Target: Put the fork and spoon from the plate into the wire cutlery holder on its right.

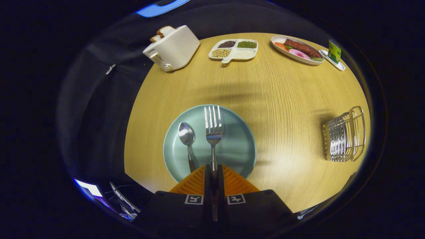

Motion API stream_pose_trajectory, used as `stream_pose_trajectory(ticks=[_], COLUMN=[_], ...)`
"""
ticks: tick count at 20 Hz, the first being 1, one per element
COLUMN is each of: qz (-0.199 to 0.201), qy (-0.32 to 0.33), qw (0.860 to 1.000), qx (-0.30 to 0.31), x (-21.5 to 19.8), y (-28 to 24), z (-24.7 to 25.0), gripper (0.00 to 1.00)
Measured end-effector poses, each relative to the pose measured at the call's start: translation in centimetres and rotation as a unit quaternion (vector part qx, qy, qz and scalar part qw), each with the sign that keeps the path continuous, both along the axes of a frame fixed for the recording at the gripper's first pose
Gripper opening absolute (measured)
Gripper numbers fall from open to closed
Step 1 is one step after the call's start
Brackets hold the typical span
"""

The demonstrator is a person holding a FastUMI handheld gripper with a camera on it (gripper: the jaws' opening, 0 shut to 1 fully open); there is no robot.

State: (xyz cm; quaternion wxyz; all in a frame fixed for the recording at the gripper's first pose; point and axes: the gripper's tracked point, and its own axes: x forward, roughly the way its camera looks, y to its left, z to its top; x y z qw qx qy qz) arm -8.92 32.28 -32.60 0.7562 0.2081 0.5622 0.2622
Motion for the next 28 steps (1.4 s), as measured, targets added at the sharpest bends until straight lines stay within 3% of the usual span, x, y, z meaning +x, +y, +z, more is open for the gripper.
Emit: stream_pose_trajectory(ticks=[5,11,15,22,28], qz=[0.025,-0.023,-0.015,0.038,0.121], qy=[-0.078,-0.064,-0.033,0.082,0.168], qw=[0.997,0.997,0.996,0.991,0.968], qx=[-0.005,-0.035,-0.080,-0.097,-0.141], x=[1.6,3.9,3.3,-0.2,0.2], y=[-7.1,-19.5,-25.4,-27.1,-27.2], z=[4.3,5.2,3.0,-1.4,-4.1], gripper=[0.11,0.11,0.11,0.11,0.11])
